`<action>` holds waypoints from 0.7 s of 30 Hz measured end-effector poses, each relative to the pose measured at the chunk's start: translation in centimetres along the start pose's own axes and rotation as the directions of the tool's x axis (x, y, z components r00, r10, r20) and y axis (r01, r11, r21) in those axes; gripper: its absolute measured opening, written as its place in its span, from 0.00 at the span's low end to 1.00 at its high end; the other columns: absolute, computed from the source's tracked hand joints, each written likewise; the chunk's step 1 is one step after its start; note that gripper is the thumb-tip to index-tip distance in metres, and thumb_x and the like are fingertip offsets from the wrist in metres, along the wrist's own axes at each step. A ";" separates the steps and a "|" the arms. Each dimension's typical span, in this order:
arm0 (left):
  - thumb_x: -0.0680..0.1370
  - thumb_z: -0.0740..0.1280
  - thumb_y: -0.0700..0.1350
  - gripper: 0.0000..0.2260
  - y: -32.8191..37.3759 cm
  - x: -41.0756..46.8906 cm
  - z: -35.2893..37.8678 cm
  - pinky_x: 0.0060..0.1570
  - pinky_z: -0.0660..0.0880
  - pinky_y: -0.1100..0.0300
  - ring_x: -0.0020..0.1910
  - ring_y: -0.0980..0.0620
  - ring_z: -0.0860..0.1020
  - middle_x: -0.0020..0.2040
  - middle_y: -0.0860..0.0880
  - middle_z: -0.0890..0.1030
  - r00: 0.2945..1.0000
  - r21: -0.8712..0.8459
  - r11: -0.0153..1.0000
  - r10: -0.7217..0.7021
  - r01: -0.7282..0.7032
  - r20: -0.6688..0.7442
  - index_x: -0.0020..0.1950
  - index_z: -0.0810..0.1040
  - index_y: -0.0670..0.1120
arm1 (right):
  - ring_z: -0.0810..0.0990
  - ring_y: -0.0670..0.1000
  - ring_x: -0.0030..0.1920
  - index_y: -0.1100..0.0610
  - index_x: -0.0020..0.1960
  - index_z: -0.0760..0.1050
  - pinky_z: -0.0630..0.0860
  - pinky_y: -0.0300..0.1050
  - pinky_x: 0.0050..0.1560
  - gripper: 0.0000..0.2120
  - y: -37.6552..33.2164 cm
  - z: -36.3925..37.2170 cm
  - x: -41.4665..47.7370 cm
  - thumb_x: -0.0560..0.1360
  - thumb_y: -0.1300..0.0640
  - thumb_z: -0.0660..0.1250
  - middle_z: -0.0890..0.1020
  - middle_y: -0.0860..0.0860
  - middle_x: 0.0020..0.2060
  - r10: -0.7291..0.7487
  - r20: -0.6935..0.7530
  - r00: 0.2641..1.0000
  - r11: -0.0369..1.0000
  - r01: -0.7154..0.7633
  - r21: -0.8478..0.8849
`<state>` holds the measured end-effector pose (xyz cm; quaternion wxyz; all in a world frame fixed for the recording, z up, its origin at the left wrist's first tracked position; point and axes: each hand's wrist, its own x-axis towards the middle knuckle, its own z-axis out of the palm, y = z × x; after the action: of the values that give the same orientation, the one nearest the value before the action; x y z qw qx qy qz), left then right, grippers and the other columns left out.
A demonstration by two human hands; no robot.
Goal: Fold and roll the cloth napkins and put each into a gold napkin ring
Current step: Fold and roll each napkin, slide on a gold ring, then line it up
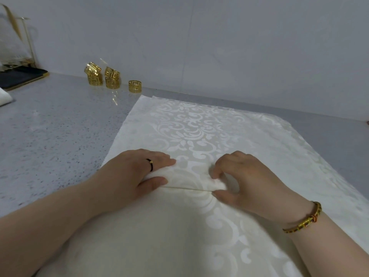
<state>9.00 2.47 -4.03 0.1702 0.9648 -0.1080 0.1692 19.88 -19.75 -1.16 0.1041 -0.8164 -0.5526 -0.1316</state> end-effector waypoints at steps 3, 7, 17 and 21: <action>0.77 0.44 0.64 0.30 -0.1 0.1 0.1 0.59 0.49 0.80 0.61 0.56 0.65 0.57 0.51 0.80 0.999 0.050 0.999 0.021 -0.020 -0.025 0.62 0.76 0.50 | 0.79 0.49 0.37 0.52 0.39 0.78 0.72 0.40 0.39 0.10 -0.1 -0.1 0.2 0.64 0.48 0.62 0.80 0.43 0.34 0.036 0.022 0.999 0.999 -0.037 0.024; 0.68 0.47 0.70 0.28 0.0 0.4 0.1 0.56 0.46 0.85 0.62 0.68 0.58 0.60 0.65 0.67 0.998 -0.016 0.998 -0.057 0.057 -0.020 0.64 0.64 0.63 | 0.74 0.39 0.42 0.48 0.43 0.79 0.67 0.27 0.47 0.03 0.0 -0.8 0.4 0.71 0.55 0.70 0.77 0.38 0.36 0.260 0.142 0.955 0.875 -0.295 0.383; 0.62 0.46 0.68 0.28 0.4 0.4 -0.2 0.54 0.51 0.85 0.57 0.74 0.58 0.57 0.71 0.61 0.994 -0.041 0.993 -0.107 0.108 0.014 0.61 0.62 0.68 | 0.70 0.42 0.37 0.51 0.32 0.71 0.65 0.31 0.41 0.12 0.4 0.9 1.0 0.69 0.62 0.71 0.73 0.44 0.41 0.491 0.208 0.846 0.535 -0.481 0.694; 0.57 0.45 0.70 0.38 1.4 0.8 -0.8 0.50 0.50 0.88 0.58 0.71 0.60 0.58 0.73 0.58 0.982 0.033 0.985 -0.172 0.170 0.075 0.65 0.66 0.63 | 0.73 0.40 0.35 0.52 0.31 0.71 0.68 0.33 0.41 0.12 0.4 0.9 0.8 0.69 0.63 0.71 0.77 0.40 0.36 0.476 0.219 0.852 0.526 -0.475 0.705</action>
<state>9.16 1.32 -2.60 0.1671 0.9784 -0.0288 0.1179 20.65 -18.90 -1.73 0.4562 -0.8216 -0.3137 0.1361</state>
